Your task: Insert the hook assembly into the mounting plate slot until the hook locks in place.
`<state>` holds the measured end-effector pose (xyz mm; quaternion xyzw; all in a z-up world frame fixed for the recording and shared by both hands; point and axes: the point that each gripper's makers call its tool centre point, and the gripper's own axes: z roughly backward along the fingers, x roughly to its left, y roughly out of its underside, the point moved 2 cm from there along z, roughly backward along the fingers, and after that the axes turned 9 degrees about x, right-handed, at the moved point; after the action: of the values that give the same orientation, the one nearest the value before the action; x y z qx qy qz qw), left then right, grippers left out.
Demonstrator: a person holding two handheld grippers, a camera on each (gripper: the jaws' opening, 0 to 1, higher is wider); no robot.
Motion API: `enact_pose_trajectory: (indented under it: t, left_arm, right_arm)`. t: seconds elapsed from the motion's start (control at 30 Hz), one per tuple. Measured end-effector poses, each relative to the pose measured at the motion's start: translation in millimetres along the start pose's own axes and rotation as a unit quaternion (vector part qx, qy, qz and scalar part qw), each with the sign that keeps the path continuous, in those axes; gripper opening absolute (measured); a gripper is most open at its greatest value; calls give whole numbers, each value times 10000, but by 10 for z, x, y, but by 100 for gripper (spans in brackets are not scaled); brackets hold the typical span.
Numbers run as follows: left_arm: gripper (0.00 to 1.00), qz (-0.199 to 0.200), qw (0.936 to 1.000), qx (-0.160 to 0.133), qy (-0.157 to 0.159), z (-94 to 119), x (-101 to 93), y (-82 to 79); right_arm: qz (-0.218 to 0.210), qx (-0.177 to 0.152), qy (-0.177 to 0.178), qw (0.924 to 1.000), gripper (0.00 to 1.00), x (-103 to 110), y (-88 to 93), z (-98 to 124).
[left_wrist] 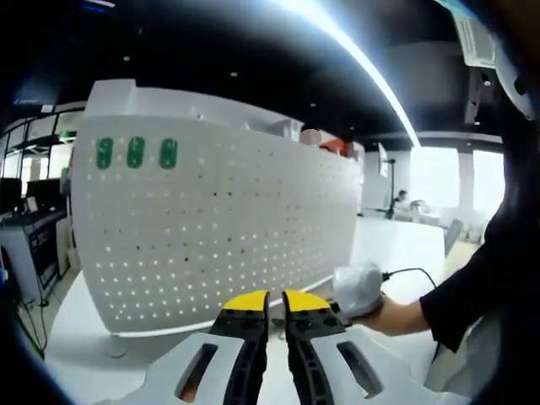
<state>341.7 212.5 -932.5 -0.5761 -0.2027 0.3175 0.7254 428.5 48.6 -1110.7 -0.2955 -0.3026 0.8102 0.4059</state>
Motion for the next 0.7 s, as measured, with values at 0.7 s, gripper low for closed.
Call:
enact_pose_trajectory:
  t: [0.7]
  left_arm:
    - [5,-55,10000,58,59,-5,-47,16]
  right_arm:
    - [-68,-228,-52,9997,2,26,-229,195]
